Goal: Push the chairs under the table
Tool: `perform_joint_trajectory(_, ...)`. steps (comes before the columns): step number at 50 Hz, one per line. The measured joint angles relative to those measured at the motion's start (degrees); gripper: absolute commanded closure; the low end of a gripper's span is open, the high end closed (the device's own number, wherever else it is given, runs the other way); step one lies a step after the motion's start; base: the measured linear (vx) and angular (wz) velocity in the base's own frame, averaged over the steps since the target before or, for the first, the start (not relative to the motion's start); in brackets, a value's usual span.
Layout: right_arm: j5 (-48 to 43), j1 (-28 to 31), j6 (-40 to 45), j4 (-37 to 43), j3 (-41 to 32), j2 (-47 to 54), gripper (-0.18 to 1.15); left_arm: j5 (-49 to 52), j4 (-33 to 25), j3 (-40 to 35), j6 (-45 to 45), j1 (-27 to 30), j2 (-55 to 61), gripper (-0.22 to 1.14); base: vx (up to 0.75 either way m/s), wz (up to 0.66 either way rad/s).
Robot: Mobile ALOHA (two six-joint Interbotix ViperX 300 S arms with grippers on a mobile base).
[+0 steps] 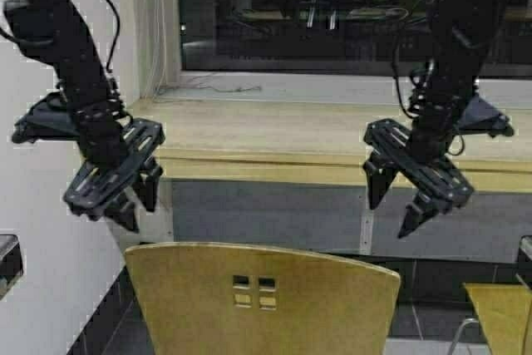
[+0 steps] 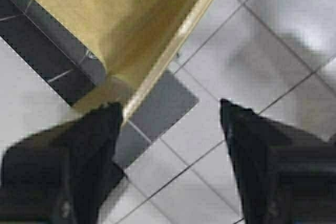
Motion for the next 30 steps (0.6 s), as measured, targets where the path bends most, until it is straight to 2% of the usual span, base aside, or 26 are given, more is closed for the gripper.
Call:
perform_joint_trajectory(10,-1.3,2.8,1.1,11.3,-2.9,2.6,0.06,1.3,-1.7,-4.2,-0.4,-0.1,3.2,0.13,0.00,0.00)
perform_joint_trajectory(30,-3.3,5.5,1.9,13.3,-8.7,10.5,0.06,2.5,-2.6,-10.3,-0.4,0.7,10.5,0.13,0.00,0.00)
